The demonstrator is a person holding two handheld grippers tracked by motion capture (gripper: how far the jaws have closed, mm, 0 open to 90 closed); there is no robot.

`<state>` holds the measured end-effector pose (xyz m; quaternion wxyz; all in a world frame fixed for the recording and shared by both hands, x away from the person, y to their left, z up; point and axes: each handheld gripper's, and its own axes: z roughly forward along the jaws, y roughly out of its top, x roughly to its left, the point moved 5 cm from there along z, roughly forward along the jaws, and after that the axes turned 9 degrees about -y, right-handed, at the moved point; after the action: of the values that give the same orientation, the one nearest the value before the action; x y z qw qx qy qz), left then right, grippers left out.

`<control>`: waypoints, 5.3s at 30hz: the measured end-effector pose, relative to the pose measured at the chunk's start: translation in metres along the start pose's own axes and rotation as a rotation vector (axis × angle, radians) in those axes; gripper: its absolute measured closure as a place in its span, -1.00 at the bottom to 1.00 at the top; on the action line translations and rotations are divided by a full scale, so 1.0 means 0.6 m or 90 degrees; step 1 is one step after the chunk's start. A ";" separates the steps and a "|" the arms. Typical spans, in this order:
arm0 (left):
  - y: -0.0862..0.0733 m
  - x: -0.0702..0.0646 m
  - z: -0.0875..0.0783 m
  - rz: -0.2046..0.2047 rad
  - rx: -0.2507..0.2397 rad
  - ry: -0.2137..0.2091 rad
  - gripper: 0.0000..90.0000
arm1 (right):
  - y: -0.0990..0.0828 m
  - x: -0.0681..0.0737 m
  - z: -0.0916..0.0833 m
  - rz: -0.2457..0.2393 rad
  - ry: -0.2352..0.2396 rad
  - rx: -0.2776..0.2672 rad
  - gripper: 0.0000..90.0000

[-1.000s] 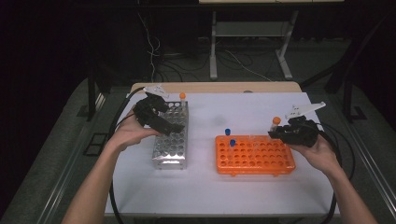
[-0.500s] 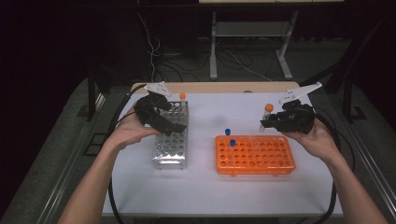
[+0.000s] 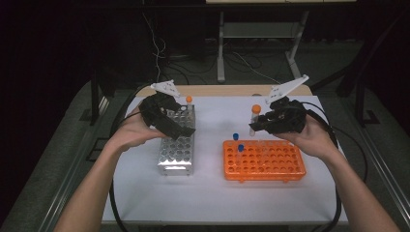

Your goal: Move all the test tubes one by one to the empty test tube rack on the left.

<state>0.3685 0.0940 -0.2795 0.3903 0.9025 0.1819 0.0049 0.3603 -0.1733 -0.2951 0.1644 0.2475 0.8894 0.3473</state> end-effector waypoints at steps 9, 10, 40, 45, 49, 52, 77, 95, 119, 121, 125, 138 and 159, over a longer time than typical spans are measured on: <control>0.024 -0.008 0.004 0.027 0.011 -0.017 -0.92 | 0.046 0.043 0.031 -0.036 0.048 0.000 0.64; 0.027 -0.009 0.004 0.031 0.015 -0.019 -0.91 | 0.049 0.046 0.035 -0.037 0.052 0.000 0.64; 0.048 -0.034 0.024 0.091 0.075 -0.117 0.48 | 0.107 0.126 0.128 -0.088 0.139 0.003 0.64; 0.046 -0.034 0.024 0.101 0.088 -0.120 0.52 | 0.107 0.127 0.132 -0.083 0.146 0.001 0.63; 0.047 -0.027 0.024 0.097 0.093 -0.113 0.52 | 0.105 0.125 0.131 -0.075 0.141 0.000 0.45; 0.049 -0.019 0.021 0.093 0.092 -0.109 0.52 | 0.102 0.118 0.124 -0.068 0.131 -0.005 0.36; 0.057 0.085 0.000 0.035 0.071 -0.031 0.53 | 0.011 0.036 0.041 0.083 0.024 -0.033 -1.00; 0.055 0.178 0.025 -0.013 0.056 0.007 0.53 | -0.109 0.006 -0.023 0.142 -0.017 -0.026 -1.00; 0.032 0.238 0.093 -0.016 0.078 0.056 0.53 | -0.189 -0.002 -0.033 0.190 -0.020 -0.013 -1.00; 0.030 0.241 0.093 -0.023 0.075 0.056 0.53 | -0.193 -0.002 -0.032 0.191 -0.020 -0.012 -1.00; 0.021 0.246 0.094 -0.026 0.077 0.058 0.53 | -0.198 -0.001 -0.030 0.195 -0.017 -0.011 -1.00; -0.006 0.253 0.111 -0.039 0.072 0.054 0.52 | -0.205 0.007 -0.014 0.198 -0.005 -0.007 -0.99; -0.012 0.239 0.086 -0.114 0.037 0.049 -0.11 | -0.207 0.017 0.034 0.183 0.006 0.017 -0.89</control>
<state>0.5077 0.1099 -0.3396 0.3553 0.8928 0.2770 -0.0007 0.3210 -0.2360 -0.3978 0.1055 0.3729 0.8501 0.3565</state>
